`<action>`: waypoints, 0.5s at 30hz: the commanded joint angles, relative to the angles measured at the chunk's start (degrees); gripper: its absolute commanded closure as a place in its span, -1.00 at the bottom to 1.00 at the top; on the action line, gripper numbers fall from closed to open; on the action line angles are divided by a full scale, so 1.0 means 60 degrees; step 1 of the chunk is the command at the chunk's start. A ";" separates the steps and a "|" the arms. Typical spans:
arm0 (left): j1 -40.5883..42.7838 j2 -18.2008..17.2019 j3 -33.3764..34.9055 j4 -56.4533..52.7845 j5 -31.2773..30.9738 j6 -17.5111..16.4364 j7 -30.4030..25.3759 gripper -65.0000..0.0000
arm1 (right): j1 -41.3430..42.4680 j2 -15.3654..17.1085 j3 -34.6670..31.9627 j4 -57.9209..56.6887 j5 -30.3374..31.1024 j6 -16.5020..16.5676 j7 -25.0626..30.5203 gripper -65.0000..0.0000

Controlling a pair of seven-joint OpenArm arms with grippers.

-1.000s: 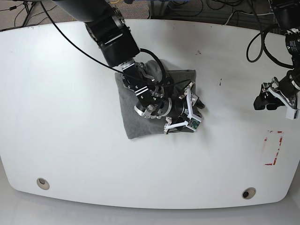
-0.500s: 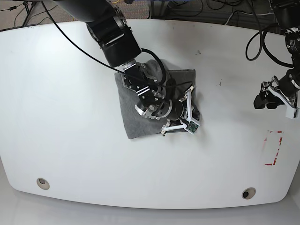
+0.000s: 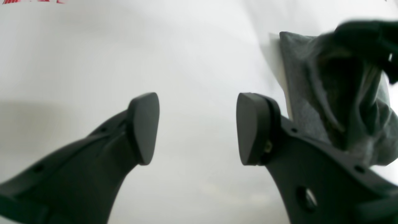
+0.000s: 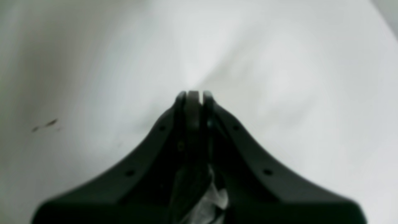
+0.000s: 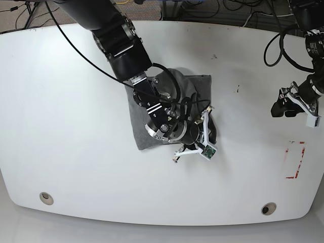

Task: Layout the t-shirt on the table in an organized manner, then fold the t-shirt properly
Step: 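Press and smooth the folded shirt bundle with the right gripper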

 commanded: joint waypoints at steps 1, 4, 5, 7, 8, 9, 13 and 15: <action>-0.0122 -0.0221 -0.0065 0.0178 -0.0193 -0.0042 -0.0217 -0.13 | 0.0531 -0.0119 0.0023 0.0166 0.0159 -0.0161 0.0247 0.96; -0.0122 -0.0221 -0.0065 0.0178 -0.0193 -0.0042 -0.0217 -0.13 | 0.0648 -0.0119 0.0023 0.0151 0.0159 -0.0191 0.0247 0.96; -0.0122 -0.0221 -0.0065 0.0178 -0.0193 -0.0042 -0.0217 -0.13 | 0.0692 -0.0119 0.0023 0.0151 0.0159 -0.0191 0.0247 0.96; -0.0122 -0.0221 -0.0007 0.0178 -0.0193 -0.0042 -0.0217 -0.13 | 0.0736 -0.0134 0.0023 0.0151 0.0159 -0.0191 0.0247 0.96; -0.0122 -0.0221 0.0037 0.0178 -0.0193 -0.0042 -0.0217 -0.13 | 0.0736 -0.0134 0.0023 0.0151 0.0159 -0.0191 0.0247 0.96; -0.0137 -0.0221 0.0140 0.0178 -0.0193 -0.0042 -0.0217 -0.13 | 0.0736 -0.0134 0.0023 0.0137 0.0159 -0.0205 0.0247 0.96; -0.0151 -0.0221 0.0316 0.0178 -0.0193 -0.0042 -0.0217 -0.13 | 0.0780 -0.0147 0.0023 -0.0142 0.0159 -0.0366 0.0277 0.95; -0.0166 -0.0221 0.0433 0.0178 -0.0193 -0.0042 -0.0217 -0.13 | 0.0897 -0.0147 0.0023 -0.0318 0.0159 -0.0557 0.0277 0.93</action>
